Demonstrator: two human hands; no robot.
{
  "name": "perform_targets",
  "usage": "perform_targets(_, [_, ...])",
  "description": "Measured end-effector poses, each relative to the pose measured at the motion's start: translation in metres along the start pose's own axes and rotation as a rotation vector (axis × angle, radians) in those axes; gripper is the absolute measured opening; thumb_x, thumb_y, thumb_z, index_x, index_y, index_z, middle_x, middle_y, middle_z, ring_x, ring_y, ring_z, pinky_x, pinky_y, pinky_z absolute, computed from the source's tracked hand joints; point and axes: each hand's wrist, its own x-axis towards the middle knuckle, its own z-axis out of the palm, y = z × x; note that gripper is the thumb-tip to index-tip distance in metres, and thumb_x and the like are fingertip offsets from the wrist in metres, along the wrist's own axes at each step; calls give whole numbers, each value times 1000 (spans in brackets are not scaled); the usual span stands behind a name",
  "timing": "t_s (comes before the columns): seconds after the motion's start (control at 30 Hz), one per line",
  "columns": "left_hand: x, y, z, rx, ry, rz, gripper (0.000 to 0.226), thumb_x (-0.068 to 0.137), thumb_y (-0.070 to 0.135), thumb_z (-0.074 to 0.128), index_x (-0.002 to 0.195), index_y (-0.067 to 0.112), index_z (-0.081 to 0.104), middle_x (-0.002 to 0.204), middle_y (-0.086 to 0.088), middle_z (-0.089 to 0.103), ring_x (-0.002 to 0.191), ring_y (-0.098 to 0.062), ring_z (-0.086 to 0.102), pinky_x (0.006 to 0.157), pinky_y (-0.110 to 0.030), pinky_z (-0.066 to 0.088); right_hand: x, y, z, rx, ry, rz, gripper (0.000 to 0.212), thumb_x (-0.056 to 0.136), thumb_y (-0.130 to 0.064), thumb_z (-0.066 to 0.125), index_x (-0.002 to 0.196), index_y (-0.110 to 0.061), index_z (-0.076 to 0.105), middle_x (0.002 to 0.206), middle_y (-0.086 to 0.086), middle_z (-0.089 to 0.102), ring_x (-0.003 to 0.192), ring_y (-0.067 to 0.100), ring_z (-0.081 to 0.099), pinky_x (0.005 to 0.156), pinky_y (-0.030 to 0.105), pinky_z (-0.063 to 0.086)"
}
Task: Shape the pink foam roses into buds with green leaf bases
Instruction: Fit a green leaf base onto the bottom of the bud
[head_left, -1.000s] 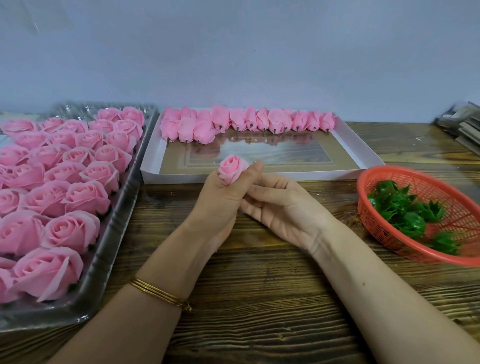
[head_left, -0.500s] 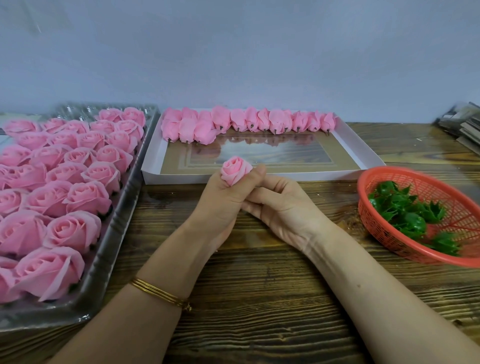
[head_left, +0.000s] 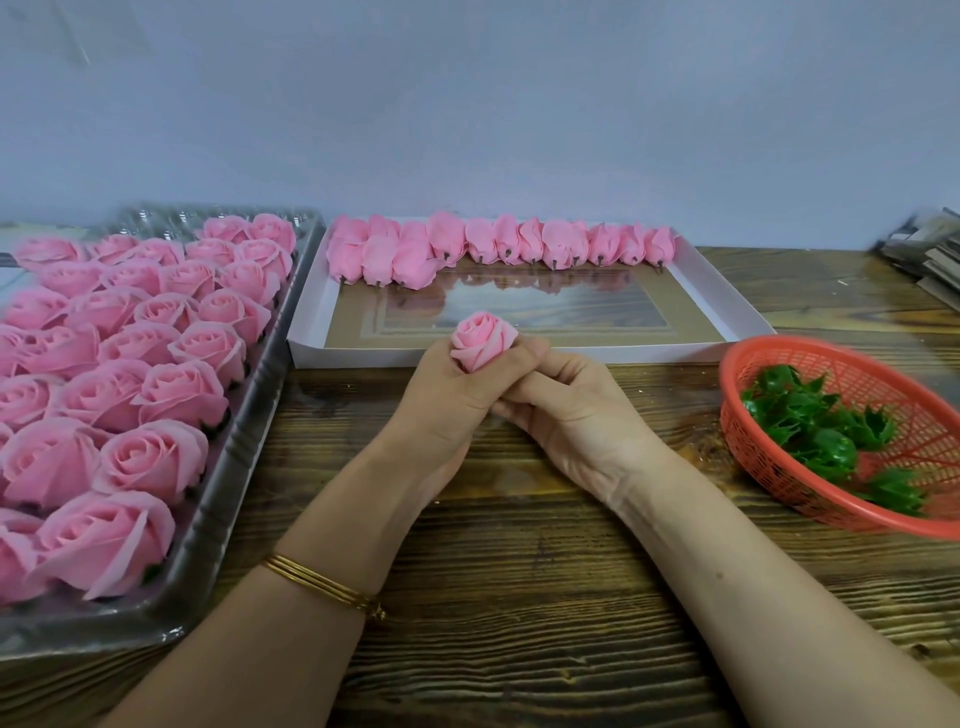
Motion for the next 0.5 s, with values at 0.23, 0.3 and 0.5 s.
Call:
perform_targets(0.23, [5,12,0,1,202,-57,74,57,34,84,122,10,58,110,-6,64,97,-17,64,81,-31,52,1,-4,-9,-99,105,-71,29,84,17,55,112,12,63,96,21,67,83,20,61,71,21,53])
perform_targets(0.3, [5,20,0,13,290,-49,67,62,33,81,123,16,58,120,-10,62,105,-20,64,89,-33,52,2,-3,-11,-136,133,-88,31,83,16,57,111,10,64,96,21,68,82,19,63,77,25,54])
perform_targets(0.5, [5,38,2,444,315,77,38,85,32,73,120,29,60,112,5,59,99,-7,59,68,-15,46,5,2,-12,-224,113,-111,32,80,15,63,111,9,66,93,16,71,85,18,64,86,29,52])
